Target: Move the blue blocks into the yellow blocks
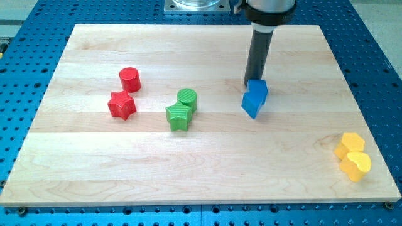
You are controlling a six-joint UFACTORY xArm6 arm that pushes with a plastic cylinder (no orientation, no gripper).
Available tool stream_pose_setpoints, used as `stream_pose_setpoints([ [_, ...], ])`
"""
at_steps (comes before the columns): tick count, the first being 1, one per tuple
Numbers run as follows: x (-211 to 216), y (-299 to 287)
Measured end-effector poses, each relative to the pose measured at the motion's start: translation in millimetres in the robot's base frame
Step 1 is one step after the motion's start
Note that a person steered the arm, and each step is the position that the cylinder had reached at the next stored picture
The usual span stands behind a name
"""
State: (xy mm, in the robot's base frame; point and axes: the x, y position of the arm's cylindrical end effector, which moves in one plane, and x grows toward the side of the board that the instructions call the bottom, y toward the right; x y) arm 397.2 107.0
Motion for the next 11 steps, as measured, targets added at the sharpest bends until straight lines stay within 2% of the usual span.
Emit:
stream_pose_setpoints([
  [2, 21, -3],
  [3, 40, -24],
  [5, 114, -31],
  [7, 150, -29],
  [9, 154, 13],
  [11, 114, 67],
])
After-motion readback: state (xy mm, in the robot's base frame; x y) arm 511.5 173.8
